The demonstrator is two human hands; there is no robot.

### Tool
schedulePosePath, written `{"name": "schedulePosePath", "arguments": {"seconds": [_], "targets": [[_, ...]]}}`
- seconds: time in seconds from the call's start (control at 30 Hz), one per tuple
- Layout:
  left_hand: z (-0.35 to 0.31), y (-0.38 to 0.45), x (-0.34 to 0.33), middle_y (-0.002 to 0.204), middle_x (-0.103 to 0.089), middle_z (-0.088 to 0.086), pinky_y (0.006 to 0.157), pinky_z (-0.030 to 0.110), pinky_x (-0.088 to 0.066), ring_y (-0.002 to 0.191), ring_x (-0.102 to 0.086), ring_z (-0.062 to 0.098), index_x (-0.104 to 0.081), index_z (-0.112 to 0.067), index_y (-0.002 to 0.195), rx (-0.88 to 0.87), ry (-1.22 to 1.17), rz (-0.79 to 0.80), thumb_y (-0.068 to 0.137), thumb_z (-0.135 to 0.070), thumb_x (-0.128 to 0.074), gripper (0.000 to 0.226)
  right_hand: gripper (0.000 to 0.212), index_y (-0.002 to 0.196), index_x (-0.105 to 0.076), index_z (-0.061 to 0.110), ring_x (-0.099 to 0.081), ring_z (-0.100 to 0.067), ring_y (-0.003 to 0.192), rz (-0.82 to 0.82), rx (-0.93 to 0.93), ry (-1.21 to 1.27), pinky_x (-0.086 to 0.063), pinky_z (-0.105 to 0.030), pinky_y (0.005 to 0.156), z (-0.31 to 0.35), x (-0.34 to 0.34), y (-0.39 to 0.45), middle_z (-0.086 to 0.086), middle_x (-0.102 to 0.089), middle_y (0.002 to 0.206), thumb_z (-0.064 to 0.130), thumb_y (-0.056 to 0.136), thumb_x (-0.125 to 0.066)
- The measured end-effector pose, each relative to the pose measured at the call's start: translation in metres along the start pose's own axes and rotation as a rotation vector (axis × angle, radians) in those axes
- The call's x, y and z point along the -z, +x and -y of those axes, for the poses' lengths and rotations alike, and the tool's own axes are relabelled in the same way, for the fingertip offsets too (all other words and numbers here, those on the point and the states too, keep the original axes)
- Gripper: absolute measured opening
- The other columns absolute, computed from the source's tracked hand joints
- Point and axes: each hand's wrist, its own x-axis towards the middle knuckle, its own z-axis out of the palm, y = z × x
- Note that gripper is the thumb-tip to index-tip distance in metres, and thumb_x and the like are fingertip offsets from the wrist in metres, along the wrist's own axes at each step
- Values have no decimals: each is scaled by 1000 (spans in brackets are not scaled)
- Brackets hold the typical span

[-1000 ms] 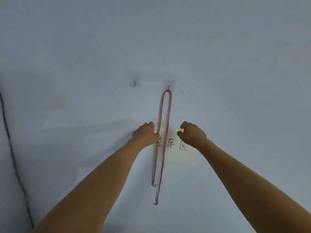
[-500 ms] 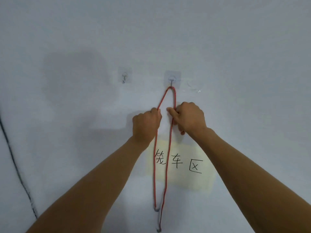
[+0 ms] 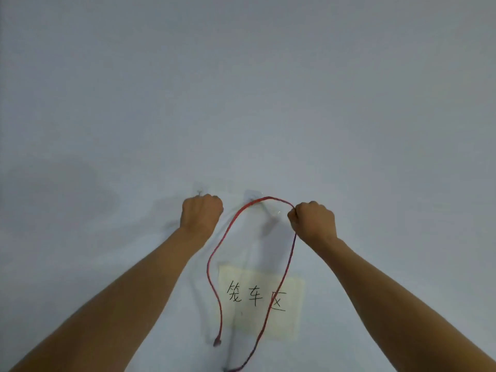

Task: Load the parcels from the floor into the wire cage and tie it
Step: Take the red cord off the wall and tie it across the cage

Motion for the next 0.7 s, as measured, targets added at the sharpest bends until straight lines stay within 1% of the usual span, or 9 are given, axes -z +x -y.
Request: {"name": "schedulePosePath", "arguments": {"seconds": [0.07,0.1,0.17,0.23,0.33,0.43,0.5,0.6,0.7], "targets": [[24,-6,18,99,-73,6,65,27,-38,92,-71,28,-72,-13,95,38,-72,11,95,-5,-53,21,38,75,-56,11,-60,-29,71,-37,-83,-9,-42,-31,62,-11,37,1,-3,-55,74,34,103,-43],[30,-8,21,99,-72,7,66,29,-40,92,-71,30,-74,-11,97,61,-153,-22,99,-11,-51,23,38,75,-56,11,-60,-29,70,-43,-134,-7,-41,-31,61,-11,53,2,-3,-57,74,34,103,-45],[25,-18,26,109,-71,12,74,34,-47,101,-69,35,-72,-11,110,123,-401,-26,106,-36,-43,39,39,69,-51,13,-59,-27,68,-47,-152,-10,-39,-30,60,-3,73,1,-4,-58,74,34,101,-46],[7,-34,30,123,-67,11,88,38,-50,113,-65,35,-63,-15,127,103,-595,101,103,-55,-42,51,39,68,-48,14,-59,-27,68,-50,-94,-25,-40,-31,60,18,85,-1,-5,-59,77,33,102,-45],[-30,-53,36,142,-54,9,94,43,-52,123,-60,33,-35,-19,151,-9,-667,192,99,-46,-57,63,40,66,-45,15,-55,-25,63,-42,-31,-35,-37,-29,57,48,95,-7,-3,-55,72,32,102,-45],[-48,-47,50,160,-38,6,100,44,-52,134,-54,33,-16,-26,162,5,-703,98,98,-33,-67,82,41,63,-43,14,-48,-21,55,-98,58,12,-33,-26,51,68,109,-7,-1,-47,64,31,101,-44],[-51,-38,59,163,-35,4,103,44,-51,137,-52,33,-13,-30,163,16,-723,54,97,-33,-69,87,45,63,-44,13,-47,-21,54,-182,109,95,-32,-26,50,72,127,-4,-2,-47,63,35,103,-42],[-47,-20,72,157,-45,4,100,46,-52,134,-55,31,-24,-34,160,16,-749,19,97,-43,-66,76,48,65,-50,10,-50,-24,52,-347,143,214,-37,-27,51,61,175,5,-5,-51,62,38,102,-42],[-54,-2,96,152,-50,3,96,46,-55,129,-58,31,-28,-36,157,45,-795,-10,94,-55,-64,75,47,70,-60,7,-59,-26,54,-504,192,337,-52,-36,54,42,240,15,-8,-63,65,39,99,-42]]}}
